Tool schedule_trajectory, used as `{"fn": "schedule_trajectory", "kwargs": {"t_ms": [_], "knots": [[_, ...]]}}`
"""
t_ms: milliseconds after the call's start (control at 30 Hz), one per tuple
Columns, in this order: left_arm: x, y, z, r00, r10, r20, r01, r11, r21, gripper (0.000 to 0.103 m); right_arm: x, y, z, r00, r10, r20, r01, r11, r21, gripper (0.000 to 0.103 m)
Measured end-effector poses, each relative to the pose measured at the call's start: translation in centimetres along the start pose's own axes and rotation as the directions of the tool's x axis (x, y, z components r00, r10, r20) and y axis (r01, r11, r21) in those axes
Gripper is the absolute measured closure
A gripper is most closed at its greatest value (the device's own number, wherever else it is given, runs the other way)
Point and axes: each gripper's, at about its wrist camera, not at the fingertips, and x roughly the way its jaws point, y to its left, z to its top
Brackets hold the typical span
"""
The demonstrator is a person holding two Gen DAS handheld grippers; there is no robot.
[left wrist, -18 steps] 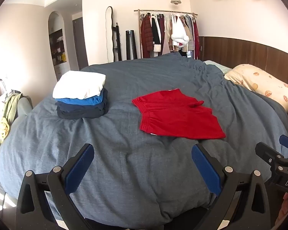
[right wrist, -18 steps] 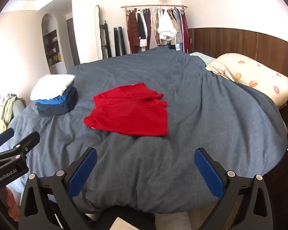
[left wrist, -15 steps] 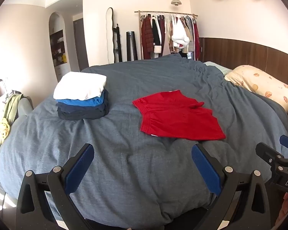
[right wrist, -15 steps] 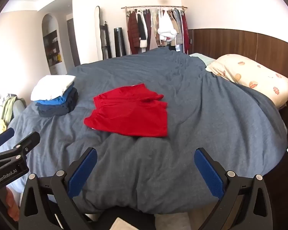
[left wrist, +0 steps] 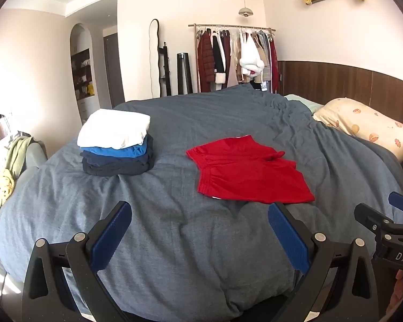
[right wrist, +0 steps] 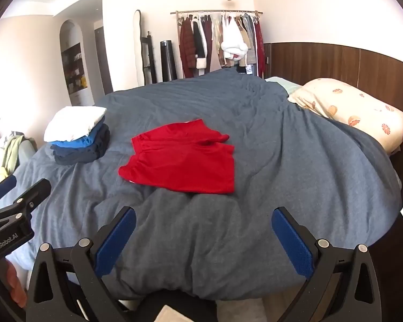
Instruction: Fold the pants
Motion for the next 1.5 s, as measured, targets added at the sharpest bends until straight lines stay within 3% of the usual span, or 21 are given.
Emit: {"fn": "schedule_trajectory", "kwargs": {"t_ms": [1500], "knots": [[-0.7,1.0,0.1,1.0,-0.009,0.014,0.009,1.0,-0.019,0.0,0.1,0.6,-0.3,1.0,0.004,-0.001,-0.004,1.0,-0.017,0.001]]}}
